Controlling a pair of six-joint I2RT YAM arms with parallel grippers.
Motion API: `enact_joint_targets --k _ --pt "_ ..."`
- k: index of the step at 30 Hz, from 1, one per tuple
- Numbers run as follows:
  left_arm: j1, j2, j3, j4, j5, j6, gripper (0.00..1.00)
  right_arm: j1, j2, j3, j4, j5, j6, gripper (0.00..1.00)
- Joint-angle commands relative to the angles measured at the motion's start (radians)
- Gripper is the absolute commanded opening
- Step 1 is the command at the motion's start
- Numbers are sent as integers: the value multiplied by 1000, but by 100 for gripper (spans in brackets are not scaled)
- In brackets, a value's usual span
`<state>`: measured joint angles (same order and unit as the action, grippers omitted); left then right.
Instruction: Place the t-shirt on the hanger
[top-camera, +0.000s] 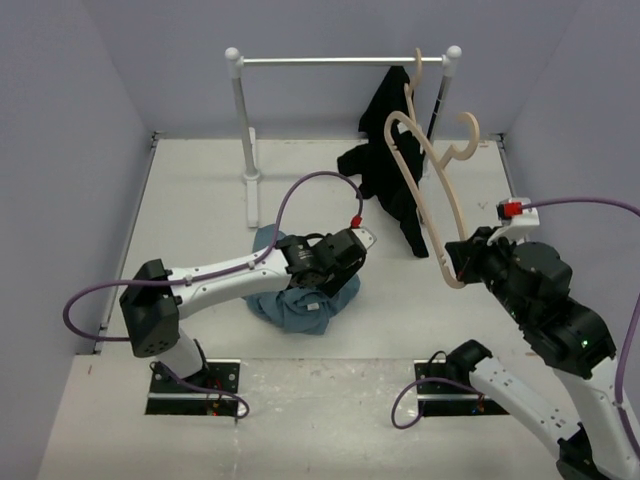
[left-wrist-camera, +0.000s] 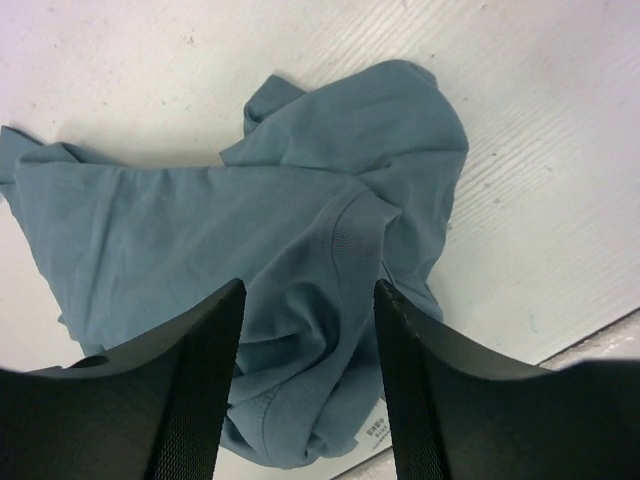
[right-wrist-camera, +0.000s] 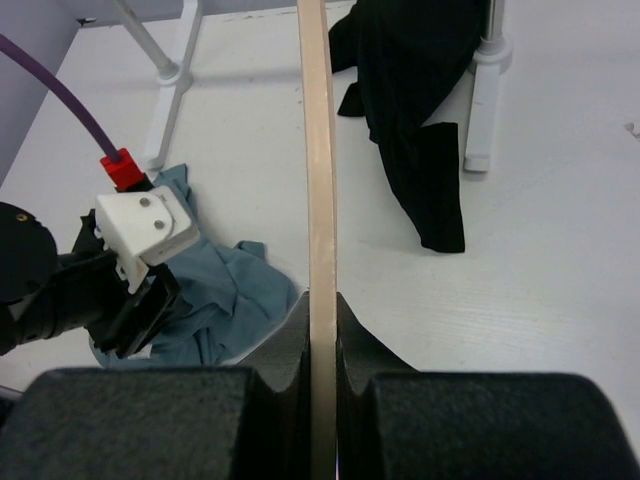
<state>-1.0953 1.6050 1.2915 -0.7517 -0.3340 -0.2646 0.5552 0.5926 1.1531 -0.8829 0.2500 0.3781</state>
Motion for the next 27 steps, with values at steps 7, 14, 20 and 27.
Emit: enact_joint_targets --k 7,14,20,27 --pt "-3 21 27 -54 20 24 53 0 -33 -3 -18 54 14 0" --pt "-5 42 5 -33 53 16 53 0 -20 -36 0 43 16 0" --pt "-5 23 -1 0 90 -5 57 0 -8 -51 13 30 15 0" --pt "-5 44 -21 19 69 -10 49 -1 -1 -73 27 9 14 0"
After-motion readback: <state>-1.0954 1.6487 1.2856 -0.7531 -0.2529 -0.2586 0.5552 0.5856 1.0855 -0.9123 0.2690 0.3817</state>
